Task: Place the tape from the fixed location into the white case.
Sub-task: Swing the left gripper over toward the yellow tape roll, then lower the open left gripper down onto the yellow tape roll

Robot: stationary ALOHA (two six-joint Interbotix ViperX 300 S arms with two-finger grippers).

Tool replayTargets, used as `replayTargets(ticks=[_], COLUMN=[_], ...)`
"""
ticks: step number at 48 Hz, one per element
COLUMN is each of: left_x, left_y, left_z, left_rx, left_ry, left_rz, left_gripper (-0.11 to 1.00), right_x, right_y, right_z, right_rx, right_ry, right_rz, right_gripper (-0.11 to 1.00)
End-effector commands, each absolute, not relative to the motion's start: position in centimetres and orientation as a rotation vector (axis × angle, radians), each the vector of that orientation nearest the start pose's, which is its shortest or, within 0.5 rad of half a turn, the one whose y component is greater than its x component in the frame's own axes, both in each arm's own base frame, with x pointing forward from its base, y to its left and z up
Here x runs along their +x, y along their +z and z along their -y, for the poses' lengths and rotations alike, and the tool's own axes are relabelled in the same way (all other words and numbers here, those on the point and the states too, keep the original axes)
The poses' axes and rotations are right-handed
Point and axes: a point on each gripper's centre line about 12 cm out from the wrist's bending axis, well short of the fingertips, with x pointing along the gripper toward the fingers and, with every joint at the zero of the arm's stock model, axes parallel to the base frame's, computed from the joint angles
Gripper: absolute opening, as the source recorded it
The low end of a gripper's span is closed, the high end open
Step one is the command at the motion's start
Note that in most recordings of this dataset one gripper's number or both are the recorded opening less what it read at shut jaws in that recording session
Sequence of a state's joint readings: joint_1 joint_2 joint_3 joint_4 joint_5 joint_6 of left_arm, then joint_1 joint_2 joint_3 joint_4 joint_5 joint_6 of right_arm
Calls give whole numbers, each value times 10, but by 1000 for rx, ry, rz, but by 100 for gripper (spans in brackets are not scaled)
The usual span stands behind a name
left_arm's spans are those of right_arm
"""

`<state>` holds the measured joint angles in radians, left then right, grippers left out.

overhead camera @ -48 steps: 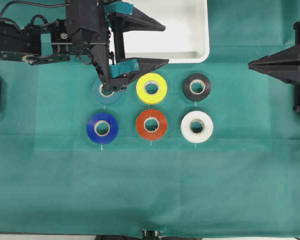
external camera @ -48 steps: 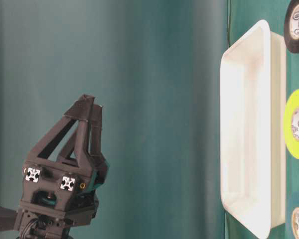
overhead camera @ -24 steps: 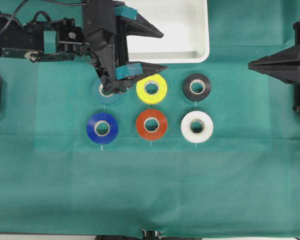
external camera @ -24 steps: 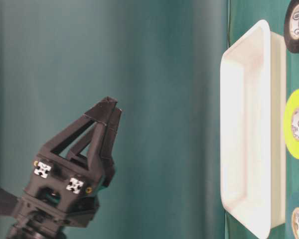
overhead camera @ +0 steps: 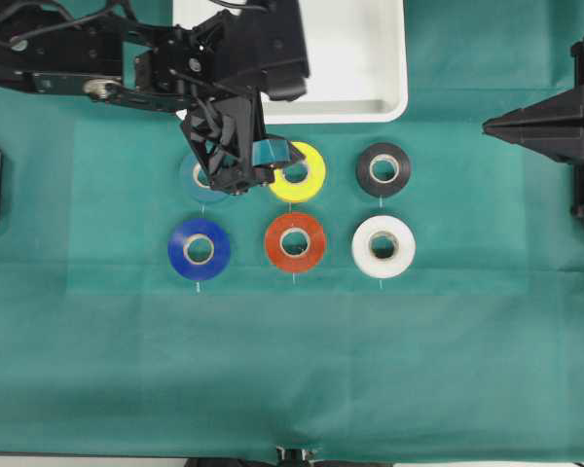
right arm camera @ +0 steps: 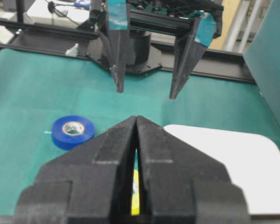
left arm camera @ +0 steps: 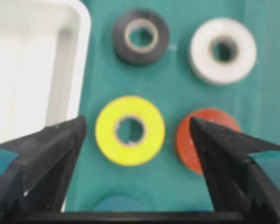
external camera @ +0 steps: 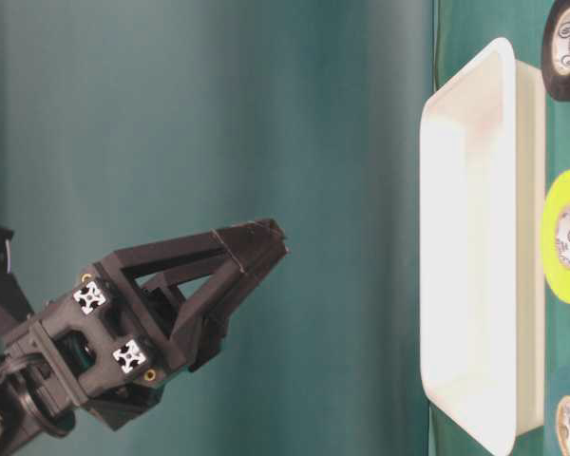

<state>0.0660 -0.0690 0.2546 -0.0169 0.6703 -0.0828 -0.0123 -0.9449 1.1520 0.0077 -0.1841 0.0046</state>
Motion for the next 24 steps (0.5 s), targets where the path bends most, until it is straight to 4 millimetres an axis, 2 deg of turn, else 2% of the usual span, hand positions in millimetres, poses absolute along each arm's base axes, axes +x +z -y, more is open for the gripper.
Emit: replayTargets(ticks=[1,13,24], left_x=[414,420,423], left_y=[305,314,316], left_z=[-22,-15,-14], left_rx=[-119,-113,-110], left_ry=[83,70,68], left_rz=[-851,-943,-955], left_gripper=[92,92,92], right_x=[206,207,207], right_y=[298,298,297], right_z=[3,3,3], right_rx=[11,9,11], right_ry=[-15,-15,-15], right_rz=[3,2,-9], right_gripper=[0,0,0])
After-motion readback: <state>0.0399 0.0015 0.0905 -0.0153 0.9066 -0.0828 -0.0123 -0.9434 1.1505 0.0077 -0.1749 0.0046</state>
